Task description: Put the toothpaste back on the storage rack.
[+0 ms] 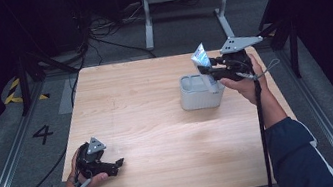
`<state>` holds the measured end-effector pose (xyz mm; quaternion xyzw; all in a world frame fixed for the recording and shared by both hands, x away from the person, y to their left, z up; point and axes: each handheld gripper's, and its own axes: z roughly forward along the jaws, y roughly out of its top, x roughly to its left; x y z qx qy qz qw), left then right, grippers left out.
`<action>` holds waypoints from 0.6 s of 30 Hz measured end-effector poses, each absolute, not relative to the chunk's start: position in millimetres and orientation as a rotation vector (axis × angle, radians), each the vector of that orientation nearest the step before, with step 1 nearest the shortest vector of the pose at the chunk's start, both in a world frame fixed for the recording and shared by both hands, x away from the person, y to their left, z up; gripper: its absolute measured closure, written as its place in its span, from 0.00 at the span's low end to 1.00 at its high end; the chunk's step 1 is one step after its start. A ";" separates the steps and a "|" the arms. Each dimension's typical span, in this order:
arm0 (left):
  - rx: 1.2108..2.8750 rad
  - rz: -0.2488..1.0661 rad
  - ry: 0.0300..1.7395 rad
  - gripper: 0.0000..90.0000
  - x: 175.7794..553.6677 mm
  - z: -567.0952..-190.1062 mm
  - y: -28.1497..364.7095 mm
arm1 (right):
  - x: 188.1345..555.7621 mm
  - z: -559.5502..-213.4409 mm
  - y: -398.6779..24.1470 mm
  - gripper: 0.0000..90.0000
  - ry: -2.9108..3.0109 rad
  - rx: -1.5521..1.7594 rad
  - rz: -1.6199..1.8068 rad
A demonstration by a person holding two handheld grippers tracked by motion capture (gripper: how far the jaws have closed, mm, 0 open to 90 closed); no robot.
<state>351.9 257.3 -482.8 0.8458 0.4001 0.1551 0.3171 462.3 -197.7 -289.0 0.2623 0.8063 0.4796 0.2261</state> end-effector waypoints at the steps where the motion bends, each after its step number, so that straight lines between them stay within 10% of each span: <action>1: 2.226 0.409 1.053 0.01 351.9 -482.9 257.3 | 464.3 -289.5 -197.5 0.73 2.225 0.718 1.321; 18: 2.226 0.415 1.047 0.01 352.3 -482.9 257.5 | 480.1 -295.8 -190.1 0.73 2.208 0.747 1.318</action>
